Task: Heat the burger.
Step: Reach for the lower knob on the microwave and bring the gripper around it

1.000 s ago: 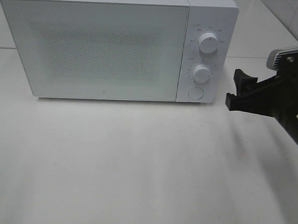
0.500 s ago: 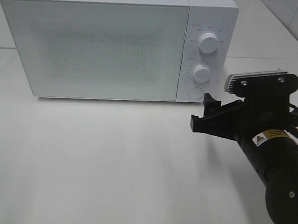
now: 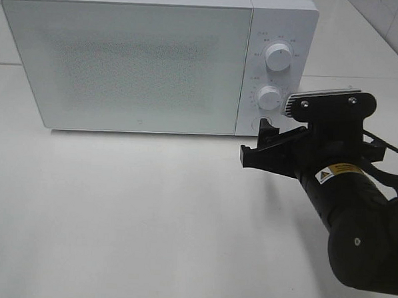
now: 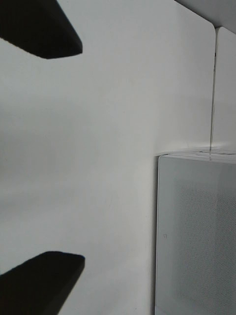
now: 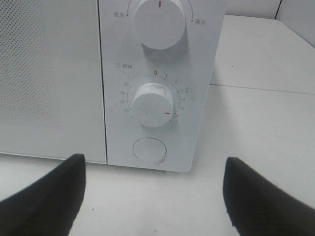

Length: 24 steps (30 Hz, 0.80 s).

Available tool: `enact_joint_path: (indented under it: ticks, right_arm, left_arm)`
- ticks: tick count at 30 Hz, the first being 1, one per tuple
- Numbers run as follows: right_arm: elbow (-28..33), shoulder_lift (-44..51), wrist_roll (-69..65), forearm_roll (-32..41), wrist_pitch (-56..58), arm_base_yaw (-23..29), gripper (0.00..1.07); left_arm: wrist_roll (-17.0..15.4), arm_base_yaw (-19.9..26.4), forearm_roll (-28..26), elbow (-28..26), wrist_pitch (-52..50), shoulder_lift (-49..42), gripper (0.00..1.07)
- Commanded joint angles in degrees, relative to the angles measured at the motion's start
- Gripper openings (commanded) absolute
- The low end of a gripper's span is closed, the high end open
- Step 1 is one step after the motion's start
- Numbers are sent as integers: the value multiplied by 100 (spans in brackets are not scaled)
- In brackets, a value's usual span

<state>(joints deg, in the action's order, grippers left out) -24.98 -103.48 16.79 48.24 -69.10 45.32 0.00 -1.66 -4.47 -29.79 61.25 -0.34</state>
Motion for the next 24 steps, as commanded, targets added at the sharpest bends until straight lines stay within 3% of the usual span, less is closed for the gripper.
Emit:
enact_joint_path:
  ticks: [1,12,24]
  right_arm:
    - [-223,-155,74,-229,-453,-189,76]
    - [-859,-619,183,-682,-269,-722,76]
    - [-1461,-1094,206,-819,-74,-934,76]
  left_arm:
    - [0,17,-23,11,6,-86,100]
    - [0,17,-23,11,6,-86,100]
    - [0,17,-23,11,6,-86,100]
